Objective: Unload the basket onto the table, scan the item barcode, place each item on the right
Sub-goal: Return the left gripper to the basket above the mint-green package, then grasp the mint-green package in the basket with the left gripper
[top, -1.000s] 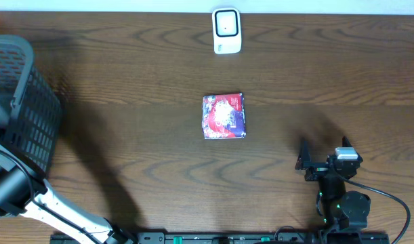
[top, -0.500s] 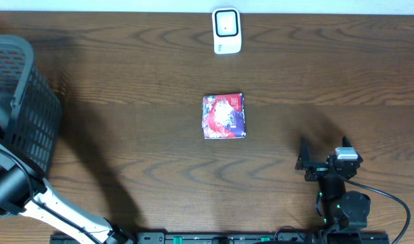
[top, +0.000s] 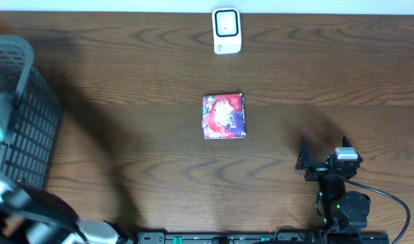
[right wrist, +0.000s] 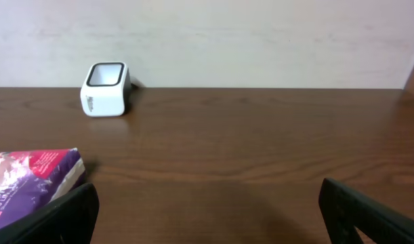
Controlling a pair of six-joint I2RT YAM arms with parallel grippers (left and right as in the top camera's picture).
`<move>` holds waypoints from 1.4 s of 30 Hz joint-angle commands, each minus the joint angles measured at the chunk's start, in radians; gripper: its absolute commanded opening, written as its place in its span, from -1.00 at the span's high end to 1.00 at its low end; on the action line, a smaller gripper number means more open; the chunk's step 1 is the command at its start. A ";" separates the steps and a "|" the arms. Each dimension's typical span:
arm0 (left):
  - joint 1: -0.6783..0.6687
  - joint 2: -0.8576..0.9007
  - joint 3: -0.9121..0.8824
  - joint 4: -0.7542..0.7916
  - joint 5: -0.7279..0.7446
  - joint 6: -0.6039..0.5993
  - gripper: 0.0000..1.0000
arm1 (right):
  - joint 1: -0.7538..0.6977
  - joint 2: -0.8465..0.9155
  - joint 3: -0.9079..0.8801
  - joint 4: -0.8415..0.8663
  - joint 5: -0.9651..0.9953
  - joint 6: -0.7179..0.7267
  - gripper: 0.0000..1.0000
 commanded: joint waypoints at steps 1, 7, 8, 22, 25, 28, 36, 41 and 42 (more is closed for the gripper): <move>-0.002 -0.137 0.017 0.019 0.214 0.006 0.86 | 0.002 -0.005 -0.001 -0.004 -0.008 -0.008 -0.99; -0.038 -0.294 0.017 0.034 0.236 0.028 0.85 | 0.002 -0.005 -0.001 -0.004 -0.008 -0.008 -0.98; -0.044 -0.303 0.017 0.039 0.225 0.033 0.85 | 0.002 -0.005 -0.001 -0.004 -0.008 -0.008 -0.99; -0.064 -0.070 0.012 -0.025 -0.135 0.032 -0.48 | 0.002 -0.005 -0.001 -0.004 -0.008 -0.008 -0.99; -0.064 0.024 0.012 -0.021 -0.226 0.032 -0.53 | 0.002 -0.005 -0.001 -0.004 -0.008 -0.008 -0.98; -0.064 0.116 0.012 -0.018 -0.253 0.063 -0.53 | 0.002 -0.005 -0.001 -0.004 -0.008 -0.008 -0.99; -0.069 0.320 0.012 0.087 -0.108 0.364 -0.58 | 0.002 -0.005 -0.001 -0.004 -0.008 -0.008 -0.99; -0.073 0.403 0.012 0.131 -0.058 0.555 -0.59 | 0.002 -0.005 -0.001 -0.004 -0.008 -0.008 -0.99; -0.074 0.418 0.012 0.137 -0.043 0.580 -0.59 | 0.002 -0.005 -0.001 -0.004 -0.008 -0.008 -0.99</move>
